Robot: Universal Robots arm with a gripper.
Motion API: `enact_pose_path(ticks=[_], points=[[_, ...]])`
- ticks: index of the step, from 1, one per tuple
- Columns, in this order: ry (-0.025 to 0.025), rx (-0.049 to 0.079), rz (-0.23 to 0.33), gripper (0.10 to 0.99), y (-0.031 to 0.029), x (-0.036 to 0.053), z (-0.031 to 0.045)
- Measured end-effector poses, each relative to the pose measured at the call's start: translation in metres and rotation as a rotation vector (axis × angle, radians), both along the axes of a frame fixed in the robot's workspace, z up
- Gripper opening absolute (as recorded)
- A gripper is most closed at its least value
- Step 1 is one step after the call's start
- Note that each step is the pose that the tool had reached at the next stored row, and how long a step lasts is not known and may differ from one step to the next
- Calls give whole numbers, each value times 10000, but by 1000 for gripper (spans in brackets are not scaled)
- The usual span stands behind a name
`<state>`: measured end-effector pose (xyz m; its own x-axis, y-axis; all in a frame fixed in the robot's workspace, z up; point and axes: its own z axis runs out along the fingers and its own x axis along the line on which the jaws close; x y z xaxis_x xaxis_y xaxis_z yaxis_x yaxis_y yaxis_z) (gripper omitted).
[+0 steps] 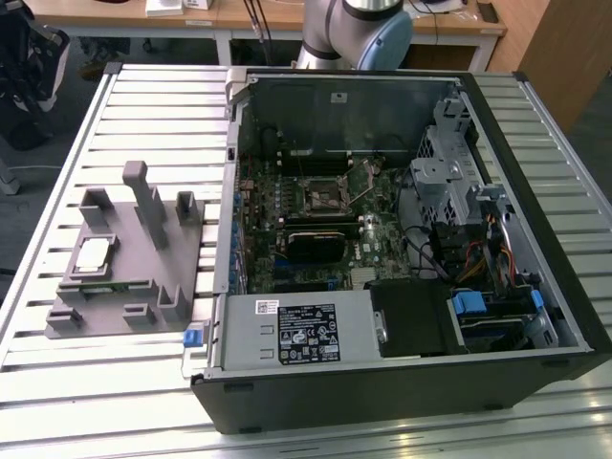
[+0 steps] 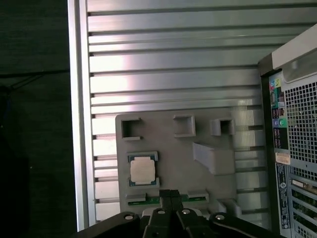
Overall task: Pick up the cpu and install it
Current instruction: 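Reach for the cpu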
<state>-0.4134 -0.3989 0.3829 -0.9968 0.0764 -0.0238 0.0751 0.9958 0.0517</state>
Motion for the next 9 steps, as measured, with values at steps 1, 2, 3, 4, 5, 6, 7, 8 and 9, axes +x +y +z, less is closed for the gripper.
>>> enact_pose_path(ticks=[1, 2, 3, 4, 5, 6, 7, 8, 9], points=[[4, 1, 0, 106, 0, -28, -1], [7, 4, 1, 106, 0, -58, -4], [8, 6, 1, 106, 0, -86, -8], [10, 9, 1, 106, 0, -112, -11], [13, 10, 1, 106, 0, -137, -13], [17, 12, 0, 106, 0, -160, -15], [22, 13, 0, 106, 0, -180, -16], [28, 13, 0, 106, 0, -199, -17], [32, 13, 0, 106, 0, -218, -18]])
